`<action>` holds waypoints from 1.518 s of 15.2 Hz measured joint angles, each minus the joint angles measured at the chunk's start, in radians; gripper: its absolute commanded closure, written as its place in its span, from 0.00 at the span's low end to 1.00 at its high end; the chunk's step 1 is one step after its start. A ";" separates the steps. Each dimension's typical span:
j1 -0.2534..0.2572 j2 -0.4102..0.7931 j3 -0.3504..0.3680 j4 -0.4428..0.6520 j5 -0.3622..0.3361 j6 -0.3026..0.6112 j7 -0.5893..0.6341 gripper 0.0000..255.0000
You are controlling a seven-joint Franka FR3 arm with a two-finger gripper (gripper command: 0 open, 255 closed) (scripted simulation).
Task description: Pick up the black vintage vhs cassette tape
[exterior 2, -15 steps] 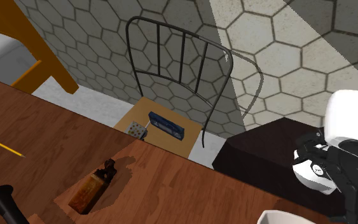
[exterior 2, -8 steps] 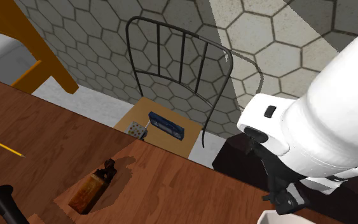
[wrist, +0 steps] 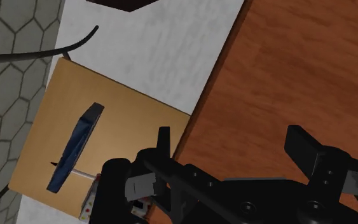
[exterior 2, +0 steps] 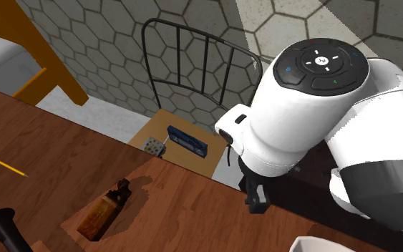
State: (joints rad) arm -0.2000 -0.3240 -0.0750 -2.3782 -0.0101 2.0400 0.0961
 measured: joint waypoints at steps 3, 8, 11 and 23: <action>-0.026 0.092 -0.026 0.017 -0.006 0.074 0.006 0.00; -0.060 0.257 -0.062 0.088 0.000 0.166 0.024 0.00; -0.082 0.346 -0.085 0.123 0.008 0.218 0.028 0.00; -0.167 0.731 -0.167 0.378 0.114 0.328 0.025 0.00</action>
State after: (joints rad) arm -0.3670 0.4066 -0.2425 -1.9997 0.1038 2.3677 0.1207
